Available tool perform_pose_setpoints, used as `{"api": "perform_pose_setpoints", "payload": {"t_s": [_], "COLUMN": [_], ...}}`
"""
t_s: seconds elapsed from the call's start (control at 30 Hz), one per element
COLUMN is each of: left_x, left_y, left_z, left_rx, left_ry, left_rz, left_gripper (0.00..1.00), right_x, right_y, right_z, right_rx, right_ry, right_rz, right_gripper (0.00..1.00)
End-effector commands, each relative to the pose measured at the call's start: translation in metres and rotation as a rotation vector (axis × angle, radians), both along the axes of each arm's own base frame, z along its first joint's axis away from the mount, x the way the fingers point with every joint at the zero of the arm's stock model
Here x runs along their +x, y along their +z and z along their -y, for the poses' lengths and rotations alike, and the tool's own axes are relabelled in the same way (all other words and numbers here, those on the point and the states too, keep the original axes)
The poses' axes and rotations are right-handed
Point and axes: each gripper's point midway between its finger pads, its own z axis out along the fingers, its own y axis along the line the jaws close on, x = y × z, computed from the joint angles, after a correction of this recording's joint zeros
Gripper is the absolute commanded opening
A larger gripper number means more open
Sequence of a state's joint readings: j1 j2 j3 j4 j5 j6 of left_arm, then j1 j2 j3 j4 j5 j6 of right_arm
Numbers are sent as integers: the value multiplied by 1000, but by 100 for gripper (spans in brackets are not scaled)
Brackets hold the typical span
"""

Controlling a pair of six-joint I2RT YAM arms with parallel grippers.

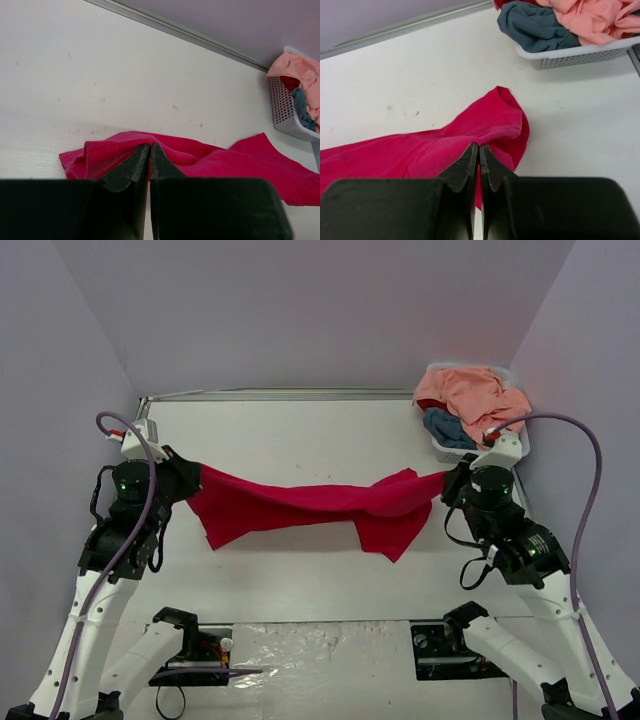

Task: Fold and stack the t-shirts
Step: Flatten out the tshirt

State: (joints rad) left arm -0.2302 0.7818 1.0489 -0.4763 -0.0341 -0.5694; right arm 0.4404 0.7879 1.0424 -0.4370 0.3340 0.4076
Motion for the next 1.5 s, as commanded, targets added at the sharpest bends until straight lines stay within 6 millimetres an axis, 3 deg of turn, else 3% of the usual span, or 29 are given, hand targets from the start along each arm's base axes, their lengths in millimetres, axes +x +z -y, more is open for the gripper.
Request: {"api": "perform_pose_setpoints", "payload": {"t_s": [0.0, 0.43, 0.73, 1.03, 1.27, 1.4, 1.43, 1.47], "left_x": [-10, -49, -40, -5, 35, 69, 76, 82], "left_y": [42, 90, 98, 100, 81, 61, 66, 67], "left_z": [3, 1, 0, 1, 2, 9, 11, 11], "left_rx": [-5, -17, 10, 45, 84, 113, 112, 115], "left_ry": [-40, -86, -77, -45, -12, -17, -18, -13], "left_rz": [118, 235, 242, 218, 156, 91, 99, 96], "left_gripper": [2, 2, 2, 2, 2, 2, 2, 2], "right_x": [-8, -36, -16, 35, 97, 132, 145, 152], "right_y": [35, 94, 110, 116, 84, 66, 54, 63], "right_z": [10, 28, 27, 11, -17, -34, -39, -42], "right_rx": [11, 31, -7, -73, -133, -128, -140, -132], "right_ry": [-28, -40, -69, -89, -80, -40, -36, -31], "right_rz": [89, 203, 212, 206, 147, 118, 90, 110], "right_gripper": [0, 0, 0, 0, 0, 0, 0, 0]}}
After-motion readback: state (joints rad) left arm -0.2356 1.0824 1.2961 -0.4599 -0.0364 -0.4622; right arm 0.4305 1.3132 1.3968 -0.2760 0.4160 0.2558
